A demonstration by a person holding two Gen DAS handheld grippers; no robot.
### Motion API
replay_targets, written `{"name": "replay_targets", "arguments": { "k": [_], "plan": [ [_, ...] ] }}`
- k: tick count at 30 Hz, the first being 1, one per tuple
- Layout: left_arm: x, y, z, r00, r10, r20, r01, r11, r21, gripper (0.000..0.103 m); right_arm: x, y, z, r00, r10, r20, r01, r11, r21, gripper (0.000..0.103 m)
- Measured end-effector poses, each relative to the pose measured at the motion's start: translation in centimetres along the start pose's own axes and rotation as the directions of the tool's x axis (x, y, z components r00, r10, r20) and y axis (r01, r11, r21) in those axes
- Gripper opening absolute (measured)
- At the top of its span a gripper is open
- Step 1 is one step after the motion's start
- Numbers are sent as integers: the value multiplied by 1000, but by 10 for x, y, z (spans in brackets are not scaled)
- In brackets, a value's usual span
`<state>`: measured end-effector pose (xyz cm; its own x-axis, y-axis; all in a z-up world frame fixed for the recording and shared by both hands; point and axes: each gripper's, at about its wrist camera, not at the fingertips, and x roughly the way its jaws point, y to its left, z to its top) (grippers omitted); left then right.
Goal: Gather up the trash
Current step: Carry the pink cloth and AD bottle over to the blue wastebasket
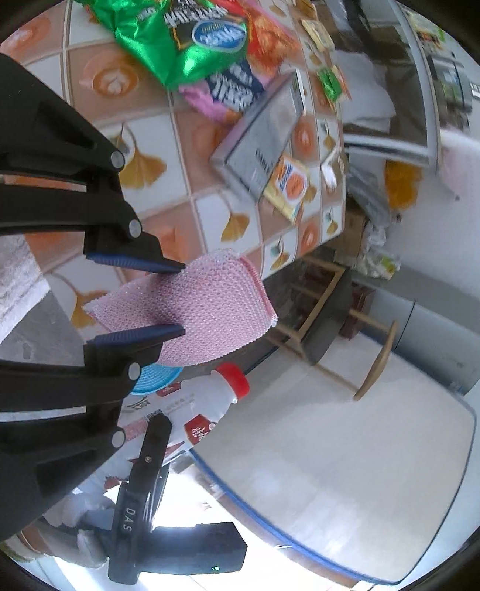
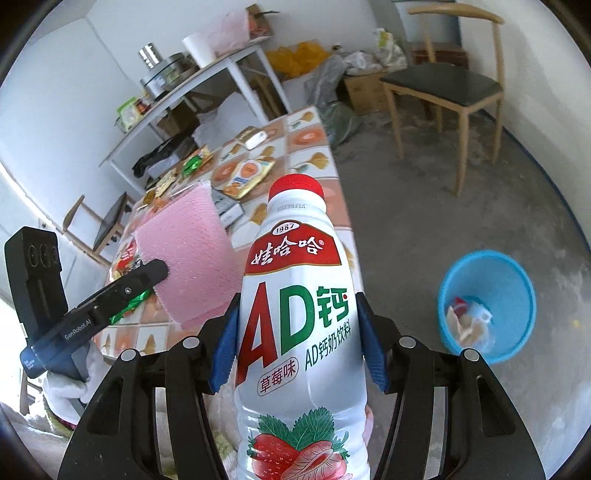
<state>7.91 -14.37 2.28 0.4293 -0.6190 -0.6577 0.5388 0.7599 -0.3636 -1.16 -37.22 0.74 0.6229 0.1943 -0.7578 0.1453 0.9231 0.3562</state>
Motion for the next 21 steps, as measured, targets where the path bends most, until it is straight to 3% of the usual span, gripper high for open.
{"name": "replay_targets", "arguments": {
  "k": [11, 21],
  "plan": [
    [30, -54, -8, 999, -9, -45, 15, 992, 127, 27, -20, -41, -26, 999, -33, 27, 30, 993, 112, 55],
    [51, -80, -10, 998, 36, -50, -25, 978, 208, 27, -27, -76, -38, 998, -44, 41, 35, 981, 190, 55]
  ]
}}
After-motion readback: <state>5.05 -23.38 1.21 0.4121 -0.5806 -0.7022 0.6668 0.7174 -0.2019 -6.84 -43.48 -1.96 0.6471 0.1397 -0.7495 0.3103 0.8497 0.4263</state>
